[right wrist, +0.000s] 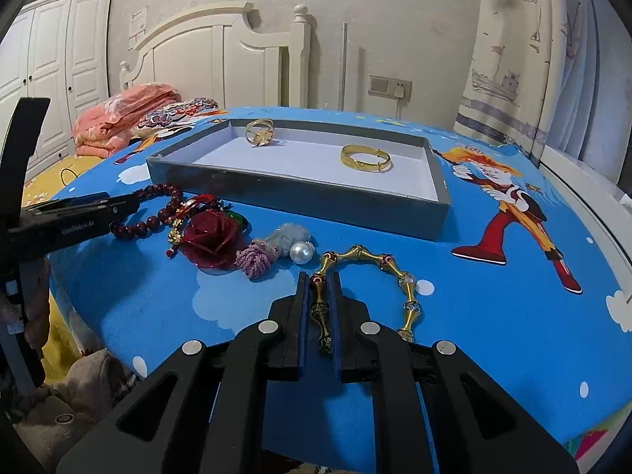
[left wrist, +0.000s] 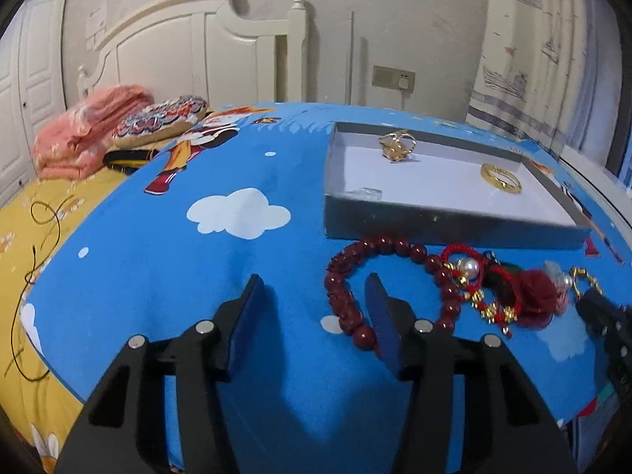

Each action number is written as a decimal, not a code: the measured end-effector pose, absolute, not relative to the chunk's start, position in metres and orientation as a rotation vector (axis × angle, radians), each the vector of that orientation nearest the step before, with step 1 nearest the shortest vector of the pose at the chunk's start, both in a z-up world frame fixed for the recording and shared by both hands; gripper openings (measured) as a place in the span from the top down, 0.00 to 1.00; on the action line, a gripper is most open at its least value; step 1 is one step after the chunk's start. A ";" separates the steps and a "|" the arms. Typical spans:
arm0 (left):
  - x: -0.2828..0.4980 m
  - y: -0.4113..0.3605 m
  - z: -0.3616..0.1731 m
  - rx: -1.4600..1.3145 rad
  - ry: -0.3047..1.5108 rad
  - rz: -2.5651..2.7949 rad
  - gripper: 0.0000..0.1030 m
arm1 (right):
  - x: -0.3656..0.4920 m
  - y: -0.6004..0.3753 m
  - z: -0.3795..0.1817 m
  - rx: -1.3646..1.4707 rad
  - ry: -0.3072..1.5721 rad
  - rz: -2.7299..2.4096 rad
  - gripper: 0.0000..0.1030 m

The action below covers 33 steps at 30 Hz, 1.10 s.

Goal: Organize jewelry
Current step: 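Grasp the red bead bracelet with the left tool while the right grasps the gold bamboo bracelet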

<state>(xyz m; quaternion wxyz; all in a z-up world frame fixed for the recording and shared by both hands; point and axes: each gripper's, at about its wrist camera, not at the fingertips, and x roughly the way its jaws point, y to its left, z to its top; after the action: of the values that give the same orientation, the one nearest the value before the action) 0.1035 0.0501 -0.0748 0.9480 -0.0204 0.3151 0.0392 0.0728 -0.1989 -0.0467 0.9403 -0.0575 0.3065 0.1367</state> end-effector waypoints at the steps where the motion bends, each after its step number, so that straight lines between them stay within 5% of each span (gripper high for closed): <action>1: 0.101 0.050 -0.076 -0.035 0.634 0.078 0.51 | 0.073 -0.199 -0.047 -0.112 0.626 0.279 0.90; 6: 0.094 0.048 -0.078 -0.033 0.608 0.075 0.50 | 0.073 -0.201 -0.046 -0.099 0.627 0.278 0.89; 11: 0.091 0.029 -0.078 0.054 0.592 0.012 0.88 | 0.073 -0.200 -0.047 -0.100 0.629 0.275 0.89; 33: 0.056 0.010 -0.027 0.037 0.456 -0.056 0.90 | 0.051 -0.212 -0.006 -0.067 0.481 0.192 0.91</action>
<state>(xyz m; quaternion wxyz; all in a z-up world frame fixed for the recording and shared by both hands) 0.0563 0.0104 -0.0271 0.9735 0.0185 0.2262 -0.0276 0.0511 -0.2122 -0.0058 0.9661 -0.0333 0.2378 0.0948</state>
